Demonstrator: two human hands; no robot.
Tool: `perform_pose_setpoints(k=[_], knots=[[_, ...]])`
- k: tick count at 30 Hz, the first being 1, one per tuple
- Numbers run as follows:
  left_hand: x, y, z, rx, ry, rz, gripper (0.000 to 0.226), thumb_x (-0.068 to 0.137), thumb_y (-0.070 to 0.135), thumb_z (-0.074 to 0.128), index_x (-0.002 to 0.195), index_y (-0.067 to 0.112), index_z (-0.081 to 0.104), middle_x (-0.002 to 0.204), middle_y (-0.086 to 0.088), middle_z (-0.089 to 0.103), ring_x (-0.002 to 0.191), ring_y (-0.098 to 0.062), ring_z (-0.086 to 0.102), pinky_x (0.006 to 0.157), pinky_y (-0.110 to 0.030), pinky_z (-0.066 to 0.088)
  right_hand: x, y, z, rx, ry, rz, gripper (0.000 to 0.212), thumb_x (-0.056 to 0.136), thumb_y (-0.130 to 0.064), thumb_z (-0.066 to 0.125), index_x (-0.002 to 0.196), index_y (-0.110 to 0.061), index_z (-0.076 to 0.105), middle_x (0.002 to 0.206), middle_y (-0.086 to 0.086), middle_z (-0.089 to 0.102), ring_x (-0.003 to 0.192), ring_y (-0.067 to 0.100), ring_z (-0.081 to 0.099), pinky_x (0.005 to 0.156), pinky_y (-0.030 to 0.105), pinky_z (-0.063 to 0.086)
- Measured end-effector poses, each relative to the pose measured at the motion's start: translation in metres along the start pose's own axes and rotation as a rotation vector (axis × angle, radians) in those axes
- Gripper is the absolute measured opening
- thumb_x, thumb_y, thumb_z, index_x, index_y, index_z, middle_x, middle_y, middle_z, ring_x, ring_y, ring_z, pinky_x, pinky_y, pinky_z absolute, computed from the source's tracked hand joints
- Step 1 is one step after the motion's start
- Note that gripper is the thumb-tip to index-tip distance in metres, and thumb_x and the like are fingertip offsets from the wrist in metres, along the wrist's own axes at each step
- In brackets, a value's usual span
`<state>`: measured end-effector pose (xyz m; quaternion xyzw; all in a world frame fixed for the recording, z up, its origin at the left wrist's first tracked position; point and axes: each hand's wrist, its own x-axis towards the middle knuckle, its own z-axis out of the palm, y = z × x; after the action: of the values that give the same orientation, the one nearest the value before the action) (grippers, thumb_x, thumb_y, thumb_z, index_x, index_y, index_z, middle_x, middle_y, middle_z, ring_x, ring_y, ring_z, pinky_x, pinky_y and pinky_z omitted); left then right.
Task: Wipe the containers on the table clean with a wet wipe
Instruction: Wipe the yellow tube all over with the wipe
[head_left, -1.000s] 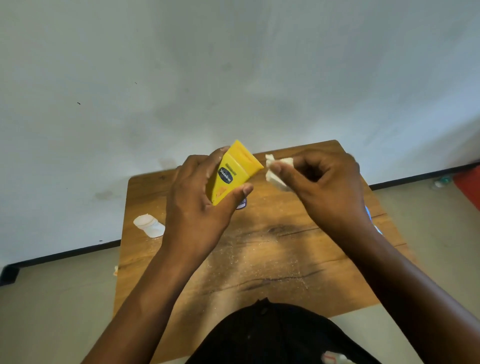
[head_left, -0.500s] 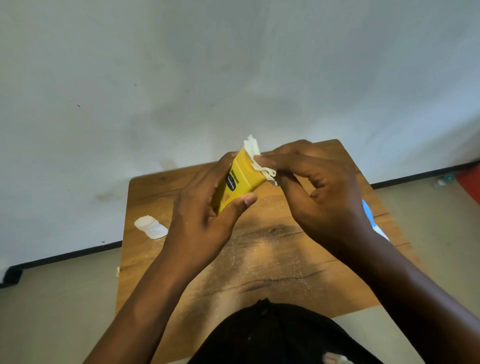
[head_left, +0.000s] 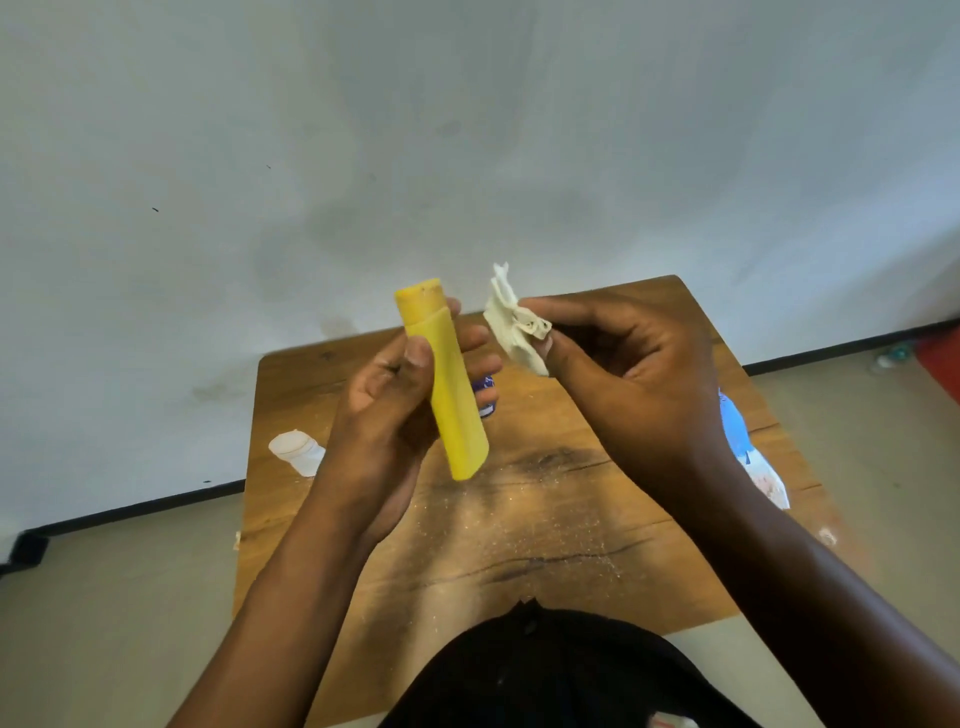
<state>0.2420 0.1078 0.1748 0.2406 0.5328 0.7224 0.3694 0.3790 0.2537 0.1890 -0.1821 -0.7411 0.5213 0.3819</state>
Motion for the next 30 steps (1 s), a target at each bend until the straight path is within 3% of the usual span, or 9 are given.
perform_pose_setpoints(k=[3,6,10,12,16,20,23,27,30], knots=[[-0.005,-0.001,0.001,-0.092,-0.125,-0.082,0.05,0.098,0.031,0.054,0.138,0.0,0.058,0.135,-0.024,0.064,0.122,-0.042,0.065,0.096,-0.057,0.056,-0.002,-0.005,0.011,-0.08,0.068,-0.073,0.025,0.095,0.002,0.074,0.118,-0.008,0.078,0.108,0.002,0.079,0.1,0.015,0.076,0.084,0.034,0.064],[-0.007,-0.003,0.009,-0.141,-0.111,-0.096,0.035,0.102,0.025,0.046,0.12,0.008,0.071,0.113,-0.012,0.074,0.104,-0.025,0.073,0.084,-0.038,0.06,-0.005,-0.008,0.024,-0.291,0.129,-0.274,0.024,0.091,0.006,0.075,0.111,-0.006,0.081,0.106,0.008,0.075,0.095,0.016,0.073,0.081,0.024,0.058],[-0.002,0.01,0.018,-0.221,-0.044,-0.072,0.05,0.112,0.032,0.03,0.142,-0.001,0.052,0.139,-0.019,0.063,0.129,-0.034,0.06,0.106,-0.044,0.052,-0.023,-0.001,0.037,-0.497,0.032,-0.387,0.017,0.091,0.003,0.074,0.104,-0.004,0.082,0.105,0.013,0.072,0.096,0.023,0.068,0.089,0.015,0.046],[0.002,0.017,0.015,-0.228,-0.016,-0.057,0.055,0.113,0.035,0.021,0.148,-0.001,0.045,0.147,-0.019,0.057,0.136,-0.038,0.055,0.11,-0.052,0.047,-0.038,0.006,0.039,-0.54,-0.067,-0.396,0.018,0.092,0.003,0.073,0.106,-0.004,0.081,0.108,0.014,0.07,0.096,0.022,0.064,0.087,0.014,0.041],[0.004,0.018,0.013,-0.224,0.005,-0.074,0.057,0.113,0.037,0.019,0.149,0.001,0.044,0.146,-0.019,0.058,0.133,-0.04,0.058,0.108,-0.057,0.047,-0.045,0.011,0.035,-0.501,-0.128,-0.405,0.022,0.09,0.005,0.075,0.109,-0.005,0.08,0.107,0.013,0.069,0.092,0.022,0.064,0.079,0.025,0.051],[0.0,0.009,0.02,-0.246,0.0,-0.141,0.052,0.112,0.034,0.03,0.143,-0.001,0.053,0.136,-0.019,0.065,0.126,-0.034,0.061,0.105,-0.045,0.052,-0.015,-0.002,0.031,-0.448,0.055,-0.371,0.02,0.089,0.005,0.075,0.106,-0.004,0.081,0.101,0.012,0.07,0.089,0.018,0.065,0.083,0.019,0.052],[-0.001,0.005,0.022,-0.301,-0.012,-0.164,0.049,0.111,0.031,0.035,0.147,0.001,0.049,0.135,-0.02,0.062,0.125,-0.034,0.059,0.102,-0.048,0.054,0.007,-0.011,0.026,-0.339,0.154,-0.329,0.02,0.09,0.005,0.075,0.107,-0.004,0.081,0.101,0.011,0.069,0.089,0.015,0.068,0.077,0.021,0.053],[0.002,0.015,0.026,-0.404,0.001,-0.118,0.047,0.113,0.029,0.026,0.131,-0.003,0.056,0.117,-0.017,0.073,0.108,-0.026,0.072,0.089,-0.041,0.06,0.005,-0.016,0.031,-0.324,0.085,-0.4,0.019,0.09,0.007,0.072,0.105,-0.002,0.08,0.101,0.012,0.07,0.093,0.018,0.069,0.076,0.027,0.056],[0.008,0.021,0.018,-0.507,0.005,-0.157,0.05,0.114,0.036,0.022,0.127,0.005,0.059,0.136,-0.014,0.066,0.126,-0.029,0.065,0.096,-0.043,0.058,-0.022,-0.011,0.035,-0.371,-0.06,-0.42,0.022,0.088,0.007,0.074,0.107,-0.003,0.08,0.104,0.012,0.072,0.094,0.021,0.068,0.076,0.032,0.055]])
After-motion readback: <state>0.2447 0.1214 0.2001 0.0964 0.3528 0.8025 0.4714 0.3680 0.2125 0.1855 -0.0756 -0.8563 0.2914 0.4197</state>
